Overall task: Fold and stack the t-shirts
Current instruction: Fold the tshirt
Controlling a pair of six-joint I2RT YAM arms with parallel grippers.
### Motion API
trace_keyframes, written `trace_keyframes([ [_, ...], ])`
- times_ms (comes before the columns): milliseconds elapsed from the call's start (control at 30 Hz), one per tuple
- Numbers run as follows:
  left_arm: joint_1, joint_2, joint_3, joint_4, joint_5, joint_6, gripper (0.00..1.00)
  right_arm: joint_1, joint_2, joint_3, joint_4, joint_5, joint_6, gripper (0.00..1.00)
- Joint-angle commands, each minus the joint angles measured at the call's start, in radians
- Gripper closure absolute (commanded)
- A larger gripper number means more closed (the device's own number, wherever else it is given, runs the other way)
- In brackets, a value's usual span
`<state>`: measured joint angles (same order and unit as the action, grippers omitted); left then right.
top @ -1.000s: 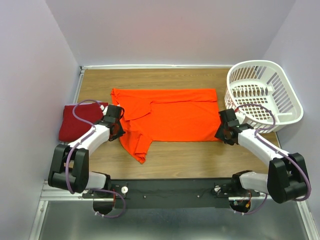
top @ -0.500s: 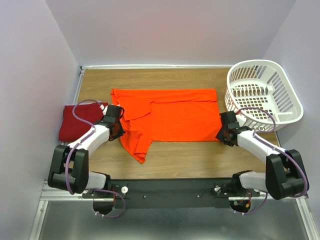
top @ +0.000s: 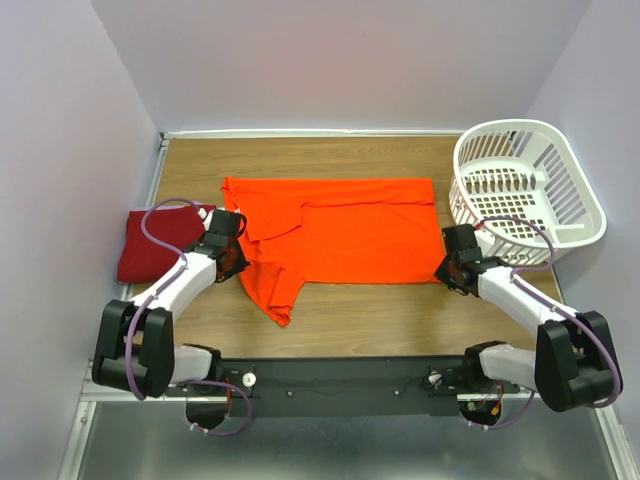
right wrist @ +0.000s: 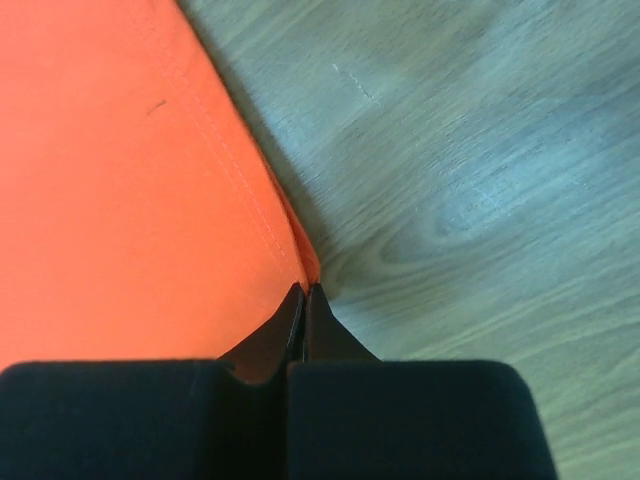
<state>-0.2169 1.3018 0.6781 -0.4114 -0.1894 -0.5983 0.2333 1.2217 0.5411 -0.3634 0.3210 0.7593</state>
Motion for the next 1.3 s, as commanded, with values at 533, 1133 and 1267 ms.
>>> trace_keyframes([
  [533, 0.042, -0.231, 0.055, -0.202, 0.051, 0.014, 1.0, -0.008, -0.183, 0.043, -0.218, -0.137, 0.002, 1.0],
  [1133, 0.105, -0.185, 0.084, -0.173, 0.068, 0.063, 1.0, -0.008, -0.134, 0.115, -0.236, -0.073, -0.061, 1.0],
  [1267, 0.122, -0.133, 0.112, -0.147, 0.071, 0.083, 1.0, -0.006, -0.111, 0.157, -0.238, -0.043, -0.081, 1.0],
])
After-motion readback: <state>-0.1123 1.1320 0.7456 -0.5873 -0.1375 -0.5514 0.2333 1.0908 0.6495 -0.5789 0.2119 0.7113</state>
